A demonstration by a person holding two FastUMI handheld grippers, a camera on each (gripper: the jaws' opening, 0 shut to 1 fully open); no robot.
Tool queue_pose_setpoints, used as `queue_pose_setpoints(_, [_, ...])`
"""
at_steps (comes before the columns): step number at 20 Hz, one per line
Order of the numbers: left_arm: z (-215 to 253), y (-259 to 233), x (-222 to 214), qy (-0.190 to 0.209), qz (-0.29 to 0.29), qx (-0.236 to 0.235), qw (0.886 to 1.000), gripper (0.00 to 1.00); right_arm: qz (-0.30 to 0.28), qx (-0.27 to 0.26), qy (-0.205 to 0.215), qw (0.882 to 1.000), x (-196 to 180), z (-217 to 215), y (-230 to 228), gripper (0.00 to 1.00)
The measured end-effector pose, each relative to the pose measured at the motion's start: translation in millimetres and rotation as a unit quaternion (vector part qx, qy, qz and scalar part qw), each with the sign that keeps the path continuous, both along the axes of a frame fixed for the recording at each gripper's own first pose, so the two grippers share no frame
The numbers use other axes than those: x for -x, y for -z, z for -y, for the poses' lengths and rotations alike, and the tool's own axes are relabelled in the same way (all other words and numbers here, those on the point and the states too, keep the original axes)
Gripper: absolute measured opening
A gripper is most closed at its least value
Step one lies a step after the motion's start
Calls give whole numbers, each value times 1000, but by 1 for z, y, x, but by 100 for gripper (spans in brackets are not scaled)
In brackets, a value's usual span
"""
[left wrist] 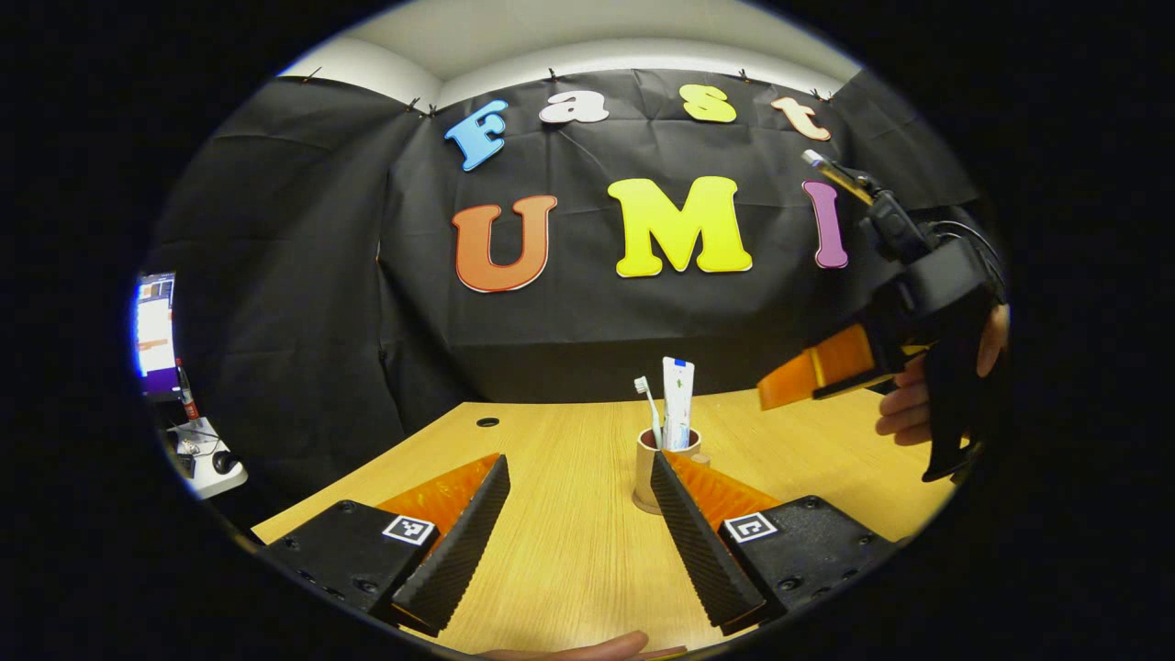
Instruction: Put the toothbrush and toothpaste on the desktop into the cup, then pick up the cup and place it on the coaster on the desktop.
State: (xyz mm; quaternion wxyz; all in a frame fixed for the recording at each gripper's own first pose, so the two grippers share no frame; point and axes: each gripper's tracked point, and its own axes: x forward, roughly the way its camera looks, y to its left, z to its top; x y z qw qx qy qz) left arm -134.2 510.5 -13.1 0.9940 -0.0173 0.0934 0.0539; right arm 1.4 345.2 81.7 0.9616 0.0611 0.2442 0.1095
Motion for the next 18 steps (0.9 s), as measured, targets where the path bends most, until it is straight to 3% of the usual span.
queue_pose_setpoints(5, [39, -17, -3, 9, -1, 8, 1000, 98, 57, 0, 50, 997, 33, 86, -12, 96])
queue_pose_setpoints(10, [77, -16, 8, 40, -31, 60, 997, 98, 86, 20, 86, 992, 67, 147, 4, 96])
queue_pose_setpoints(11, [80, -18, 10, 39, -31, 59, 997, 98, 98, 31, 94, 990, 72, 156, 6, 92])
queue_pose_setpoints(14, [85, -20, 17, 43, -27, 57, 997, 98, 140, 44, 117, 982, 88, 176, -3, 96])
queue_pose_setpoints(18, [84, -26, 21, 45, -17, 44, 998, 98, 169, 41, 120, 977, 106, 176, -14, 92])
